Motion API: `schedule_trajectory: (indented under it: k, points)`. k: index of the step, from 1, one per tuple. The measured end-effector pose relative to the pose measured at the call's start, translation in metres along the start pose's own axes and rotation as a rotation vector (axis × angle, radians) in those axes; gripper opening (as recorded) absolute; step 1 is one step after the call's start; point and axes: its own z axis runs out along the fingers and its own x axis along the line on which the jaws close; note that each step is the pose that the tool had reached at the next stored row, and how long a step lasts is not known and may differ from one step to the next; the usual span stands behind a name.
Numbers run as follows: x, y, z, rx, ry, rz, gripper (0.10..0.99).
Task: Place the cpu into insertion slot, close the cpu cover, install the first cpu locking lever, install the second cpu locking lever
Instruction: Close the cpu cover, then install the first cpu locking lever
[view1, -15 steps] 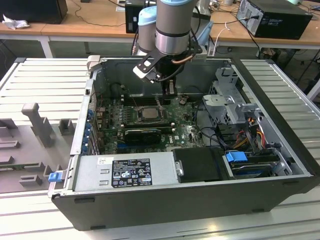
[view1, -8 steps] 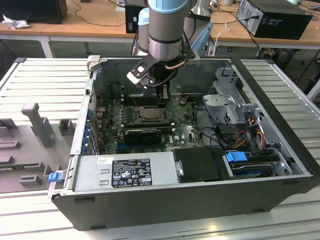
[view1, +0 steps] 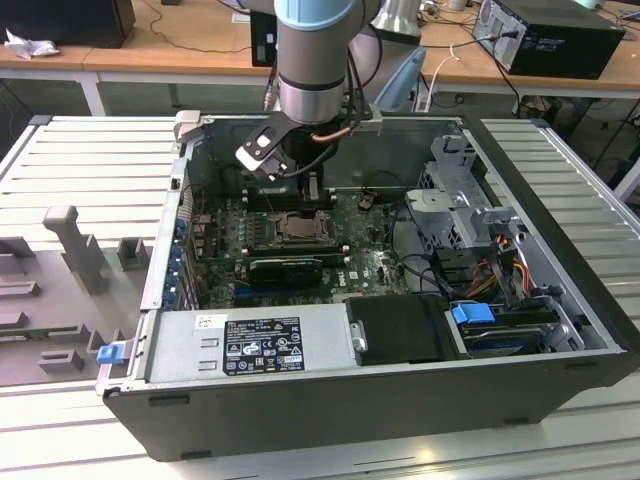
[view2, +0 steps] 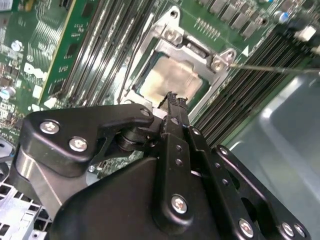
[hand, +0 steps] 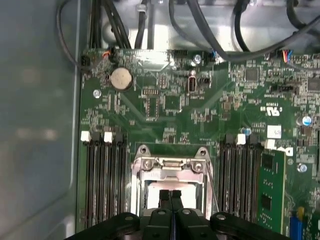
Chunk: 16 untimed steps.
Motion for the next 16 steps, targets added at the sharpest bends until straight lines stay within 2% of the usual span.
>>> schedule_trajectory:
  k: [5, 16]
  points:
    - [0.0001, -0.0041, -0.0001, 0.000, 0.0003, 0.000, 0.106]
    - [0.0002, -0.0074, -0.0009, 0.000, 0.0003, 0.000, 0.106]
